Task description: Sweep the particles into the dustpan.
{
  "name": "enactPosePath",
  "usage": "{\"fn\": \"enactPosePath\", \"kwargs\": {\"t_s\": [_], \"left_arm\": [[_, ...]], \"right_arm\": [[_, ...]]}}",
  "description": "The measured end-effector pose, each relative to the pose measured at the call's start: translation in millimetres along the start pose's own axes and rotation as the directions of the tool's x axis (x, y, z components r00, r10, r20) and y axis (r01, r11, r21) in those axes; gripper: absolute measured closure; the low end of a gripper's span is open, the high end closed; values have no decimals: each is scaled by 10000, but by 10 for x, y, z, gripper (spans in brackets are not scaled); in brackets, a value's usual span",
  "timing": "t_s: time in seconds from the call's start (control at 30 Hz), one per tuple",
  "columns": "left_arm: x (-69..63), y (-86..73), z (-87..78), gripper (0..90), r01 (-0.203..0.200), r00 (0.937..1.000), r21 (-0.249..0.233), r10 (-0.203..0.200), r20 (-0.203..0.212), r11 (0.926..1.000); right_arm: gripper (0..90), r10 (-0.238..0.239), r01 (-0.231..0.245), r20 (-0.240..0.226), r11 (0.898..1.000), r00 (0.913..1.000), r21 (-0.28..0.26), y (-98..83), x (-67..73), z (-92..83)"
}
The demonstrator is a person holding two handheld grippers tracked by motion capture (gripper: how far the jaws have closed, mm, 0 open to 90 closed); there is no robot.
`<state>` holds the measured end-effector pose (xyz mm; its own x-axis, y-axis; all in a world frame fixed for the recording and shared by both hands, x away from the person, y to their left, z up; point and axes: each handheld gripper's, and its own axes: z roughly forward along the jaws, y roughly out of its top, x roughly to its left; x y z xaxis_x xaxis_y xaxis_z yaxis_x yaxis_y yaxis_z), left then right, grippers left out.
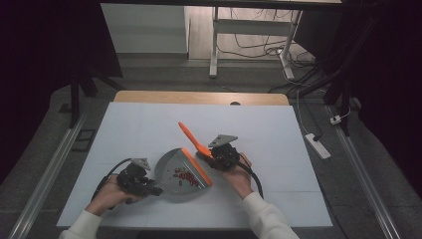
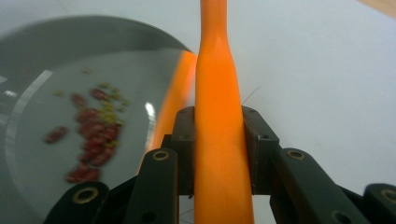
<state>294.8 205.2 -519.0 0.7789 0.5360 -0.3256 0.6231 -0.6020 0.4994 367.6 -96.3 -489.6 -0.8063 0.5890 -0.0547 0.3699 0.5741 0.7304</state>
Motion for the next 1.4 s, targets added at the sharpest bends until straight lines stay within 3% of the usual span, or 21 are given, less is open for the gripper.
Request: {"fn": "enactPosePath", "kwargs": {"t_s": [0.07, 0.13, 0.23, 0.27, 0.3, 0.37, 0.47, 0.57, 0.63, 0.67, 0.7, 0.8, 0.87, 1.03, 1.17, 1.3, 1.4], "left_arm": [[0, -1, 0, 616, 2, 10000, -1, -2, 3, 10000], [0, -1, 1, 616, 9, 10000, 3, -9, 10, 10000], [2, -2, 0, 616, -7, 10000, 0, 7, -4, 10000], [2, -2, 0, 616, -7, 10000, 0, 7, -4, 10000], [1, -2, 0, 616, -10, 10000, -9, 10, -11, 10000], [-3, -4, 0, 616, -9, 10000, -40, 9, -29, 10000], [-6, -9, 1, 615, -28, 10000, -56, 28, -53, 10000], [-8, -10, -1, 616, -82, 9999, -74, 81, -105, 9999], [-11, -12, 1, 616, -112, 9998, -124, 110, -172, 9999], [-11, -12, 1, 616, -112, 9998, -124, 110, -172, 9999], [-17, -14, 3, 616, -116, 9997, -165, 112, -220, 9998], [-20, -14, 5, 616, -114, 9997, -160, 110, -231, 9998], [-20, -14, 6, 616, -109, 9997, -161, 106, -229, 9998], [-13, -15, 10, 616, -66, 9998, -154, 64, -171, 9999], [-3, -19, 13, 616, -33, 9999, -173, 31, -106, 9998], [-3, -18, 15, 616, -22, 9999, -174, 20, -112, 9998], [-4, -18, 15, 616, -21, 9999, -177, 19, -114, 9998]], "right_arm": [[699, 95, -99, -350, 9999, 9993, -97, 18, 51, 35], [699, -45, 43, -290, 10000, 9996, -74, 33, 88, 47], [700, 274, -333, -1194, 9983, 9925, -481, 80, 190, 59], [700, 193, -259, -1319, 9985, 9911, -483, 94, 227, 57], [700, 193, -259, -1319, 9985, 9911, -483, 94, 227, 57], [700, -368, 309, -1294, 9984, 9909, -471, 129, 333, 40], [700, -335, 246, -1304, 9973, 9909, -693, 143, 330, 10], [699, -86, -13, -845, 9933, 9964, -1154, 156, 199, -94], [700, 38, -87, -407, 9923, 9992, -1233, 142, 92, -143], [700, 38, -87, -407, 9923, 9992, -1233, 142, 92, -143], [700, 269, -281, -120, 9917, 9996, -1251, 116, -8, -178], [700, 510, -493, 105, 9908, 9986, -1262, 87, -107, -203], [700, 567, -505, 505, 9919, 9971, -1168, 68, -204, -205], [700, 391, -309, 1244, 9972, 9915, -675, 52, -285, -121], [700, 252, -204, 1393, 9991, 9899, -364, 47, -323, 10], [700, 368, -336, 1077, 9990, 9935, -309, 48, -294, 102], [699, -101, 115, 1127, 9999, 9936, -118, 80, -192, 130]]}}
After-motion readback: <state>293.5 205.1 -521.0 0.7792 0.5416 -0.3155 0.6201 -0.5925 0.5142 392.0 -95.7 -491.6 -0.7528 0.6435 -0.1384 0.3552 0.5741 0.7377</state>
